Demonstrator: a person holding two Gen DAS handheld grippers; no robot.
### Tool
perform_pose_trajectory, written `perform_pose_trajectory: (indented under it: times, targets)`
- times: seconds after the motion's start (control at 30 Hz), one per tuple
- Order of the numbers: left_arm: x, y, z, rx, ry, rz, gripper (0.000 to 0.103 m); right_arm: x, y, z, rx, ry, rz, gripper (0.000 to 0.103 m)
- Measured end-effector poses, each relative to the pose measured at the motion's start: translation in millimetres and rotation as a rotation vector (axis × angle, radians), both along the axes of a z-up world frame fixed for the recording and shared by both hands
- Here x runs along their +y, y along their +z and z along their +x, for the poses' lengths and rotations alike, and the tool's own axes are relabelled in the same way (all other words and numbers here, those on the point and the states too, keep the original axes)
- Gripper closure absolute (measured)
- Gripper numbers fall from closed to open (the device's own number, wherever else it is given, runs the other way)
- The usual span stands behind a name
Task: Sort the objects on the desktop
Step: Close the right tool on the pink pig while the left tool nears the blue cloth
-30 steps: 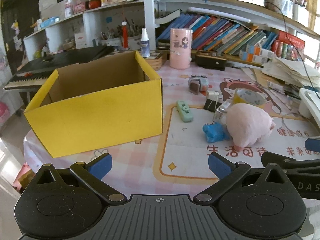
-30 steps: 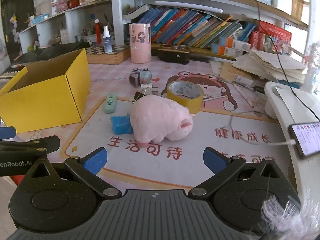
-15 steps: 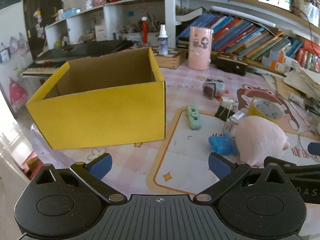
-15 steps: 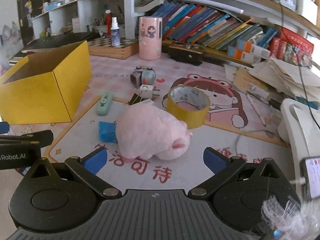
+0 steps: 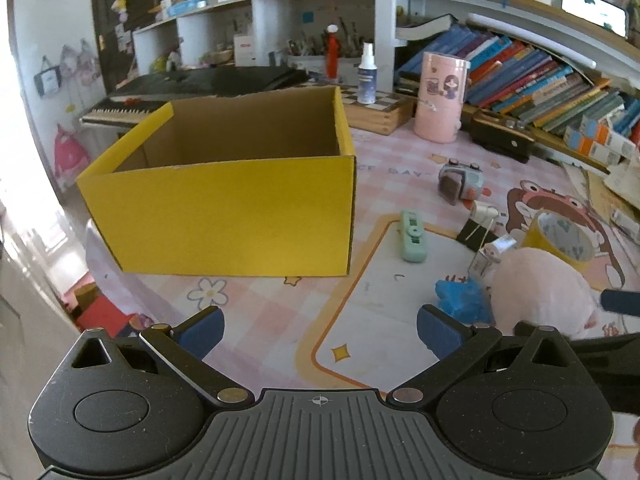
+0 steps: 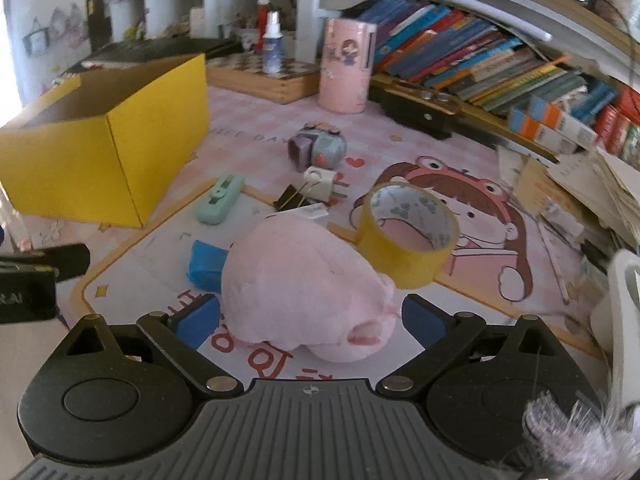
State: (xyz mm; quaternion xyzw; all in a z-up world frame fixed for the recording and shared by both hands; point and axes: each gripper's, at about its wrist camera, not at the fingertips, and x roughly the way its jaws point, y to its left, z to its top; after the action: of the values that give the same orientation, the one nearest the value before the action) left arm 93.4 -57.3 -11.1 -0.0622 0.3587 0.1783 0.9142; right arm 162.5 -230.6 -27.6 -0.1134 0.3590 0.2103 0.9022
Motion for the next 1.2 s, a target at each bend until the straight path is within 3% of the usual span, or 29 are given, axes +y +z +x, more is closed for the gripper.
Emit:
perform_pose_trajectory:
  times: [0.4, 0.6, 0.73, 0.93, 1.2]
  targets:
    - [2.4, 2.6, -0.3, -0.004, 0.043, -0.008, 0.000, 14.7, -16.6, 19.3, 0.010, 0.049, -0.075, 0.006]
    - [-1.5, 3.0, 4.0, -0.005, 0.028, -0.008, 0.000, 9.2, -16.4, 20.9, -0.016, 0.052, -0.052, 0.023]
    - [-8.7, 1.8, 11.9, -0.004, -0.012, -0.019, 0.000, -9.7, -7.5, 22.2, -0.001, 0.009, 0.020, 0.031]
    - [-30.0, -2.2, 28.9, 0.007, -0.110, -0.036, 0.000, -50.6, 15.0, 15.3, -0.052, -0.094, 0.149, 0.031]
    - [-63.4, -10.1, 55.5, 0.033, -0.245, -0.047, 0.001, -91.1, 21.8, 13.3, -0.063, -0.237, 0.161, 0.030]
